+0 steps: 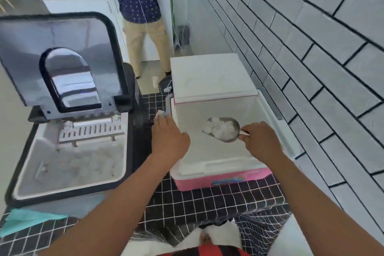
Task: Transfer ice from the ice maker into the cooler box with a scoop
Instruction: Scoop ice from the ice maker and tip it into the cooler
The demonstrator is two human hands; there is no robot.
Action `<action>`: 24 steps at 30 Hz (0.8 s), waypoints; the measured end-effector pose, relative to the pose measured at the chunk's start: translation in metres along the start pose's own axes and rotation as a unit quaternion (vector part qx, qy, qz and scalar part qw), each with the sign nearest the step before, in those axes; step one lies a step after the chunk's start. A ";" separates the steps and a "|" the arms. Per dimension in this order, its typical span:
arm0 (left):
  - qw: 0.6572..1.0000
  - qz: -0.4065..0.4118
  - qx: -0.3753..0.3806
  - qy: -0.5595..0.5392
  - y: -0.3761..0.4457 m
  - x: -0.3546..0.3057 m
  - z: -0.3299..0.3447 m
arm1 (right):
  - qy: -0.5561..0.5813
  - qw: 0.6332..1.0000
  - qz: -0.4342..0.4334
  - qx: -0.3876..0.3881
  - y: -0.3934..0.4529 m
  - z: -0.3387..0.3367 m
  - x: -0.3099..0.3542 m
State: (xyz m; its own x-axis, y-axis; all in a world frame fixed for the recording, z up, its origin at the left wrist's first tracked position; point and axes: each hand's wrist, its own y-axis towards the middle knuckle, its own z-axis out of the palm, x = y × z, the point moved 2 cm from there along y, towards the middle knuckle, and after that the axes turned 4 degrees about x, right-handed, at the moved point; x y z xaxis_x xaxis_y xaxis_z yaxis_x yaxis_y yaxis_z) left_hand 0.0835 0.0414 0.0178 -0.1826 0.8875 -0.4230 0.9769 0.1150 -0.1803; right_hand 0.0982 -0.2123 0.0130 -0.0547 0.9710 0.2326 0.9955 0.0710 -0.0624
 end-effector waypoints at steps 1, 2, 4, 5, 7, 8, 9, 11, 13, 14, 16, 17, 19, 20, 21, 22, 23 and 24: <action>0.999 -0.020 -0.008 -0.023 -0.001 0.001 0.008 | -0.017 1.000 0.000 0.000 0.004 0.004 -0.004; 0.998 -0.028 -0.023 -0.046 -0.002 0.001 0.013 | -0.030 1.000 0.001 0.003 0.007 0.008 -0.006; 0.996 -0.022 -0.052 -0.069 -0.003 0.002 0.019 | -0.054 0.998 0.005 0.009 0.013 0.015 -0.009; 0.996 -0.016 -0.060 -0.070 -0.003 0.001 0.019 | -0.069 0.997 0.013 0.015 0.015 0.018 -0.011; 0.995 -0.014 -0.069 -0.078 -0.003 0.001 0.020 | -0.103 0.994 0.032 0.032 0.018 0.023 -0.011; 0.994 -0.016 -0.070 -0.085 -0.003 0.001 0.020 | -0.115 0.992 0.040 0.040 0.019 0.025 -0.011; 0.993 -0.018 -0.072 -0.092 -0.003 0.001 0.020 | -0.121 0.991 0.046 0.046 0.020 0.027 -0.010; 0.992 -0.019 -0.076 -0.102 -0.004 0.001 0.020 | -0.127 0.989 0.052 0.050 0.021 0.029 -0.010; 0.991 -0.020 -0.082 -0.101 -0.004 0.002 0.020 | -0.134 0.989 0.050 0.041 0.021 0.029 -0.010; 0.991 -0.019 -0.085 -0.100 -0.004 0.001 0.019 | -0.139 0.988 0.048 0.035 0.020 0.029 -0.010; 0.991 -0.016 -0.091 -0.099 -0.005 0.002 0.019 | -0.147 0.988 0.046 0.020 0.020 0.027 -0.009; 0.991 -0.017 -0.091 -0.100 -0.005 0.002 0.019 | -0.149 0.988 0.044 0.014 0.019 0.027 -0.009; 0.991 -0.018 -0.090 -0.101 -0.005 0.003 0.020 | -0.148 0.988 0.039 0.007 0.018 0.027 -0.008; 0.991 -0.017 -0.091 -0.101 -0.004 0.004 0.020 | -0.147 0.988 0.037 0.004 0.017 0.026 -0.008; 0.991 -0.017 -0.092 -0.101 -0.004 0.004 0.020 | -0.145 0.989 0.034 0.001 0.017 0.026 -0.009; 0.990 -0.018 -0.093 -0.100 -0.004 0.005 0.021 | -0.139 0.990 0.032 -0.003 0.017 0.026 -0.010; 0.990 -0.021 -0.092 -0.101 -0.004 0.005 0.021 | -0.129 0.991 0.029 -0.008 0.017 0.026 -0.011; 0.990 -0.023 -0.090 -0.108 -0.004 0.005 0.022 | -0.111 0.993 0.026 -0.015 0.017 0.026 -0.012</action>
State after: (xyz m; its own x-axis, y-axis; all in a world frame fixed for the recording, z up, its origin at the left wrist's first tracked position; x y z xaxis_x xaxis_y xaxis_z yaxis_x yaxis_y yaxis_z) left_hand 0.0764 0.0357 -0.0031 -0.2288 0.7659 -0.6009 0.9673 0.2481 -0.0521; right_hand 0.1140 -0.2169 -0.0158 -0.0153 0.9998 0.0092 0.9991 0.0156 -0.0383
